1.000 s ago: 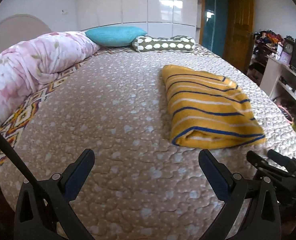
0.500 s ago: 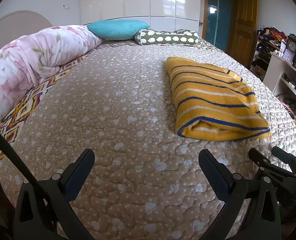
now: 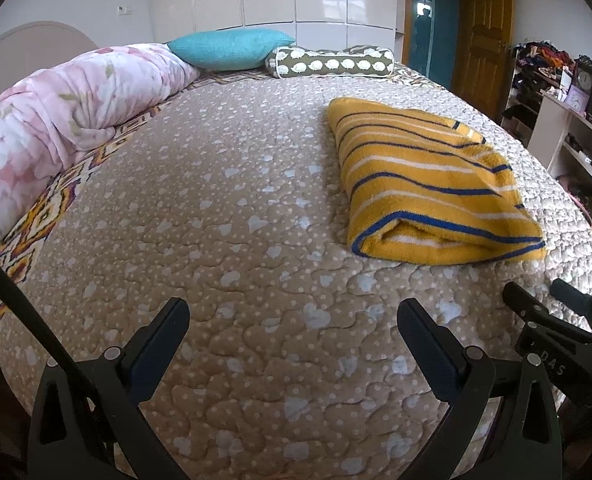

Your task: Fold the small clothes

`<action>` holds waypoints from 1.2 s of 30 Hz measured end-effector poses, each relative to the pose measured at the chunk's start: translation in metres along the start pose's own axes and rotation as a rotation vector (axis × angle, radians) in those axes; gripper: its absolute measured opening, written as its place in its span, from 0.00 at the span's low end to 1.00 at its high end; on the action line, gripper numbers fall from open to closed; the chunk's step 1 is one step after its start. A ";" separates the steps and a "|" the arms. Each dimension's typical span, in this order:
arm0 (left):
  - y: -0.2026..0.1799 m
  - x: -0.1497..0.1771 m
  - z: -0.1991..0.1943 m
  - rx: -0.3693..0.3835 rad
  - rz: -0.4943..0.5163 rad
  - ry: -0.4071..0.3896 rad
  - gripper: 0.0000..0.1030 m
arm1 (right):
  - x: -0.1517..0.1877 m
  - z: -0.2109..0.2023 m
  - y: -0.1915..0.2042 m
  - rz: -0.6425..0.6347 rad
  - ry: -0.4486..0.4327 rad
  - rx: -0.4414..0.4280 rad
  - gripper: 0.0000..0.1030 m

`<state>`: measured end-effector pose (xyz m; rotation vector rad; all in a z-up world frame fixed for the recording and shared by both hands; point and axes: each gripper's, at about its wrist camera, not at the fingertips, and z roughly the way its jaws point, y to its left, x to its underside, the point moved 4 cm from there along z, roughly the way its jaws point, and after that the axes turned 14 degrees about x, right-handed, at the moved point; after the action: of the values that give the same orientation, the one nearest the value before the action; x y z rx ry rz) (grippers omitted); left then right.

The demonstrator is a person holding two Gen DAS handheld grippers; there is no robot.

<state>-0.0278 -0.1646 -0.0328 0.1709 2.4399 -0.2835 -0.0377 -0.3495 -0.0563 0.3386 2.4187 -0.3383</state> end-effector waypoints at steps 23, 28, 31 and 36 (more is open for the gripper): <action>0.006 0.011 0.017 -0.049 0.018 0.078 1.00 | 0.001 -0.003 0.003 -0.012 -0.011 0.032 0.81; 0.010 0.013 0.021 -0.040 -0.002 0.097 1.00 | 0.002 -0.002 0.004 -0.017 -0.013 0.038 0.81; 0.010 0.014 0.022 -0.038 -0.004 0.098 1.00 | 0.002 -0.002 0.005 -0.017 -0.013 0.037 0.82; 0.013 0.015 0.024 -0.030 -0.010 0.107 1.00 | 0.002 -0.002 0.005 -0.020 -0.014 0.041 0.82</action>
<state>-0.0220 -0.1576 -0.0628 0.1647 2.5505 -0.2474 -0.0387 -0.3444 -0.0569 0.3299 2.4059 -0.3980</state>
